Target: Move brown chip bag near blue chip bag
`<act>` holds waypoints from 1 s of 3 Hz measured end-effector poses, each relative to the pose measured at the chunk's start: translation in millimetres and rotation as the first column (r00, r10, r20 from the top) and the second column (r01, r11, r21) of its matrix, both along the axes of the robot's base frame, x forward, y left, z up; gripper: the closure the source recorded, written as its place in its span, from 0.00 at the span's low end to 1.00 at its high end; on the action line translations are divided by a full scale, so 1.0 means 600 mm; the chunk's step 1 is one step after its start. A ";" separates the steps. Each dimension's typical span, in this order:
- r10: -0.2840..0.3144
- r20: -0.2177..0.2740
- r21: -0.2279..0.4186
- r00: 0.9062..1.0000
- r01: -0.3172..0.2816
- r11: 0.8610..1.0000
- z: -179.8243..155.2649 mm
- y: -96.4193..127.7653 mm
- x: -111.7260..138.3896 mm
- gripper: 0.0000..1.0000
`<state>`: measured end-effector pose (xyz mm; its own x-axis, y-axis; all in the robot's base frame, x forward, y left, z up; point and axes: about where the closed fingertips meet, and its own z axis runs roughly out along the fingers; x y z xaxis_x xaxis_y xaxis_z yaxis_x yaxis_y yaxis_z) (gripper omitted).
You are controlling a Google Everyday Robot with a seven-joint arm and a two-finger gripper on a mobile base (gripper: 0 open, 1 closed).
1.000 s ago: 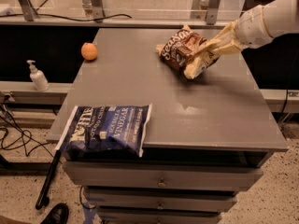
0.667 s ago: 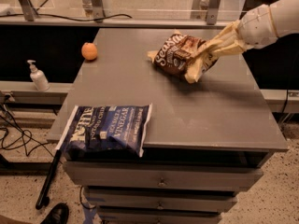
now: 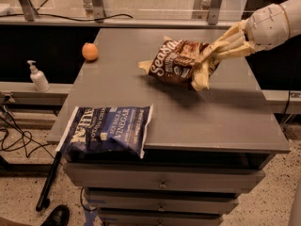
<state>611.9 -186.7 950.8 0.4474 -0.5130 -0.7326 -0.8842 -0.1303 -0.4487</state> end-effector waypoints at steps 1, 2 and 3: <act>0.037 0.025 0.023 0.999 -0.037 0.999 0.015 0.015 -0.024 1.00; 0.043 0.030 -0.003 0.999 -0.043 0.999 -0.004 0.049 -0.048 1.00; 0.083 -0.010 -0.006 0.997 -0.083 0.997 -0.048 0.090 -0.077 1.00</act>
Offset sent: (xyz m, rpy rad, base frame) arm -0.0661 0.0640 -0.0423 -0.0591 0.0112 0.0656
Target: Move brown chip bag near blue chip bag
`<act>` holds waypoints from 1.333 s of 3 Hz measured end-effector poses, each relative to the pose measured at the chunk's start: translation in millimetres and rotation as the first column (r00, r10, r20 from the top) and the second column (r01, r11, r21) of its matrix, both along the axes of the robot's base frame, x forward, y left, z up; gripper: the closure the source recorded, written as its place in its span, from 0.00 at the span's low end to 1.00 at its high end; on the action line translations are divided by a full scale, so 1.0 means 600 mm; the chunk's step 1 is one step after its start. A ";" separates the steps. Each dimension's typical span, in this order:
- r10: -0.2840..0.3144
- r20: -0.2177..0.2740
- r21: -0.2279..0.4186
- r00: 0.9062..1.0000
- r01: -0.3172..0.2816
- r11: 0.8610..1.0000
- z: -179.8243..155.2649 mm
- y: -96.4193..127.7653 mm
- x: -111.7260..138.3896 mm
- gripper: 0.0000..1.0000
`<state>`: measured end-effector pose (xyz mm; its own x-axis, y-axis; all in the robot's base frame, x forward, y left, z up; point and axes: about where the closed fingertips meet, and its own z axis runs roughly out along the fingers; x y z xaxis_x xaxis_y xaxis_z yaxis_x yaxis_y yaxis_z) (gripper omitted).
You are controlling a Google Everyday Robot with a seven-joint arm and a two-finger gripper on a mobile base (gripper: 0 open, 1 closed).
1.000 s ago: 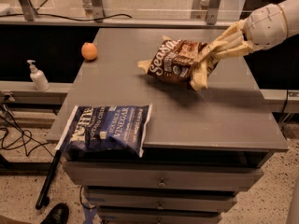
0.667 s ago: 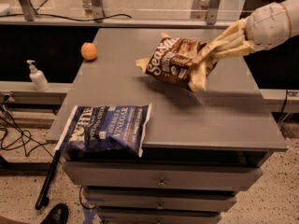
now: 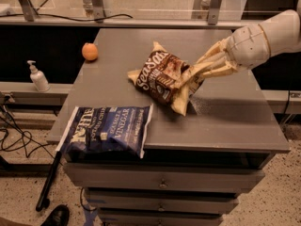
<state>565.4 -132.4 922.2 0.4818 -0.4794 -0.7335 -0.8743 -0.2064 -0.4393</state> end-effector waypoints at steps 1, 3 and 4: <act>0.036 -0.037 0.003 0.999 -0.036 0.999 -0.031 0.028 -0.026 1.00; 0.075 -0.081 -0.021 0.994 -0.077 0.997 -0.056 0.043 -0.049 0.59; 0.079 -0.083 -0.039 0.993 -0.082 0.996 -0.058 0.040 -0.051 0.35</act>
Offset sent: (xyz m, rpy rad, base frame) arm -0.0386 0.0258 -0.0384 -0.0305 0.1061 0.0903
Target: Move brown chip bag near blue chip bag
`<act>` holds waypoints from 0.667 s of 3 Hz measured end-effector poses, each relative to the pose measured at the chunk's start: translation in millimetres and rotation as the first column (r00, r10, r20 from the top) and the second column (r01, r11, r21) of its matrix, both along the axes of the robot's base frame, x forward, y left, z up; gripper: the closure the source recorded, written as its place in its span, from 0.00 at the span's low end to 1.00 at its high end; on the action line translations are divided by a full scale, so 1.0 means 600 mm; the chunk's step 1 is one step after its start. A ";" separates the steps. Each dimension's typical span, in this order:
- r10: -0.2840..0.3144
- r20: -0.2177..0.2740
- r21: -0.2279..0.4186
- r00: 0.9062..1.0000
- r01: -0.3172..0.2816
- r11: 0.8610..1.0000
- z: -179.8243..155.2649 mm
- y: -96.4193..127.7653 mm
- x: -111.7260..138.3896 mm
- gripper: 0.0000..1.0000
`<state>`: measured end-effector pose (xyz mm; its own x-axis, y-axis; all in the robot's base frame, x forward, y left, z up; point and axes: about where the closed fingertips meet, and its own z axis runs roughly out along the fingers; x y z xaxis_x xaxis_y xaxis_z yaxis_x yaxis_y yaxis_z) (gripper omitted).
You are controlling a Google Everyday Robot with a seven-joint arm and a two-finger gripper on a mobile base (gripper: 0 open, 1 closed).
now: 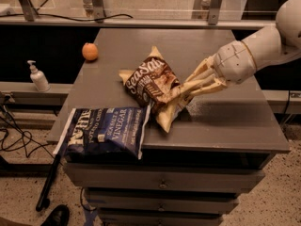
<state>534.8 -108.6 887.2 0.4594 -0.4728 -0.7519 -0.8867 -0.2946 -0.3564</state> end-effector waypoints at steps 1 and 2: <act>0.000 0.004 -0.015 1.000 0.000 1.000 -0.001 -0.004 0.001 0.12; -0.019 0.021 -0.046 1.000 0.020 0.999 0.000 -0.018 0.009 0.00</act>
Offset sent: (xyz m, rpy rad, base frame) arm 0.0079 -0.0280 0.0034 -0.0930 -0.0403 -0.0440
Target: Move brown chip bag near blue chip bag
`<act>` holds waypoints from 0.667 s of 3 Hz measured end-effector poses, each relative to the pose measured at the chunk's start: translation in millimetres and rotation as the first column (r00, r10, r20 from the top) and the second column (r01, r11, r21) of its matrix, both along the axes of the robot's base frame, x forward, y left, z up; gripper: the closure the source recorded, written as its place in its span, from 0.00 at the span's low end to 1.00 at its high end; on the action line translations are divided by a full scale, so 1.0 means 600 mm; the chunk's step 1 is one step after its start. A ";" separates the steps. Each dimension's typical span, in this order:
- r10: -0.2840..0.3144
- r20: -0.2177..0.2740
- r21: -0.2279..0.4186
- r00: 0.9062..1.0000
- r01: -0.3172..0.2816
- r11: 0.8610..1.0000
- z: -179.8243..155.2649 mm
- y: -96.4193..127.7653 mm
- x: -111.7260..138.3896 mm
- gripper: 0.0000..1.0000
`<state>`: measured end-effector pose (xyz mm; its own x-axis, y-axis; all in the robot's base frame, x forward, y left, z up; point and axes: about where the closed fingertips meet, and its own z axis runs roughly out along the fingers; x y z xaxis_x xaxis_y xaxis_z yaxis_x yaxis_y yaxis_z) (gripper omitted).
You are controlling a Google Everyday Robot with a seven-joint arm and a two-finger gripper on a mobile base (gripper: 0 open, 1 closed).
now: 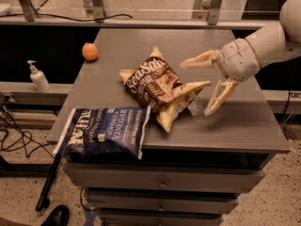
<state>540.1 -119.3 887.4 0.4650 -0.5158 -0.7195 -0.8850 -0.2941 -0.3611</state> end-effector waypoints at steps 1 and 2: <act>-0.132 0.070 -0.090 0.989 0.138 0.986 0.023 -0.057 0.041 0.00; -0.343 0.199 -0.202 0.918 0.381 0.902 0.067 -0.161 0.102 0.00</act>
Offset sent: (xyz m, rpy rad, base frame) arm 0.0969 -0.1944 0.0853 -0.4322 -0.2836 -0.6944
